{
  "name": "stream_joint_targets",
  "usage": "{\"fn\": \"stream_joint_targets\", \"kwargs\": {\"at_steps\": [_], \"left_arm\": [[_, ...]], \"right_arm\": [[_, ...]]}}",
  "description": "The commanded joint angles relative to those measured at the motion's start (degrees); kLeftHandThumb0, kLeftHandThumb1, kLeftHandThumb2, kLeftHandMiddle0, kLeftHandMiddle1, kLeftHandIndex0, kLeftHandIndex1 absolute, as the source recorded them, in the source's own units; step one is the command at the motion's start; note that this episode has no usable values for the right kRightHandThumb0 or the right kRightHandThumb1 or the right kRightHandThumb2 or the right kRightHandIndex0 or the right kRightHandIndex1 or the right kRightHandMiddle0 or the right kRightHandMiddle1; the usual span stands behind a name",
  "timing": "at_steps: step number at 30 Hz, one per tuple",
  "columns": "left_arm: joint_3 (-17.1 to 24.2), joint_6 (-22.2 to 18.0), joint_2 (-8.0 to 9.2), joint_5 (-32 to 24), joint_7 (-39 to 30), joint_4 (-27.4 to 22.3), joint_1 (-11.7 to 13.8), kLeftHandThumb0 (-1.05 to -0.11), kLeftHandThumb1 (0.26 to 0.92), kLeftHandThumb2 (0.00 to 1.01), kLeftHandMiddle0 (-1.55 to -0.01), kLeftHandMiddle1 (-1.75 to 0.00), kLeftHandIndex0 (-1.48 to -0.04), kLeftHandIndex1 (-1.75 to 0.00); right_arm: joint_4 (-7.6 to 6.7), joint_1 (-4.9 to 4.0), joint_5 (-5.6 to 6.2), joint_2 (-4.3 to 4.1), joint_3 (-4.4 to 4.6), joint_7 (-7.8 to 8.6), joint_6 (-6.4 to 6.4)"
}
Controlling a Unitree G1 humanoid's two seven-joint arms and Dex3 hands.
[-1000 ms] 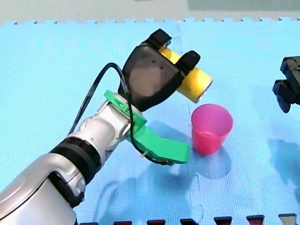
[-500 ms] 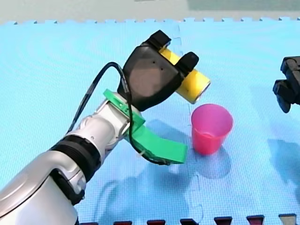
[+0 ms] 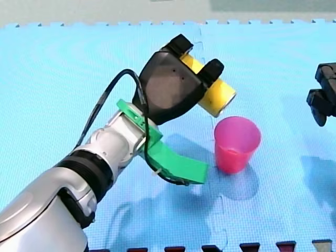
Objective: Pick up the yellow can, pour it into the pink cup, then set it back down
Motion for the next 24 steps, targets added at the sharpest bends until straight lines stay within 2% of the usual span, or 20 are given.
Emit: {"fn": "stream_joint_targets", "kwargs": {"at_steps": [1,16,22,24], "left_arm": [[0.0,0.2,0.17,-0.1,0.4,0.0,-0.6,-0.381,0.809,0.0,-0.97,-0.39,-1.04,0.0],[1.0,-0.8,0.11,-1.8,-0.8,-0.8,-0.1,-0.383,0.817,0.0,-0.99,-0.34,-1.03,0.0],[4.6,-3.6,-0.35,-6.3,2.2,-0.6,1.6,-0.354,0.812,0.0,-1.08,-0.43,-1.11,-0.03],[5.3,-4.1,-0.36,-7.0,3.2,-0.2,1.9,-0.348,0.813,0.0,-1.04,-0.56,-1.16,-0.04]], "right_arm": [[-0.09,-0.19,-0.07,-0.27,-0.01,-0.19,0.06],[-0.05,-0.17,0.2,-0.27,-0.1,-0.01,0.25],[-0.05,0.05,0.14,-0.57,-0.14,0.28,-0.07],[0.0,0.09,0.09,-0.68,-0.12,0.42,-0.14]]}}
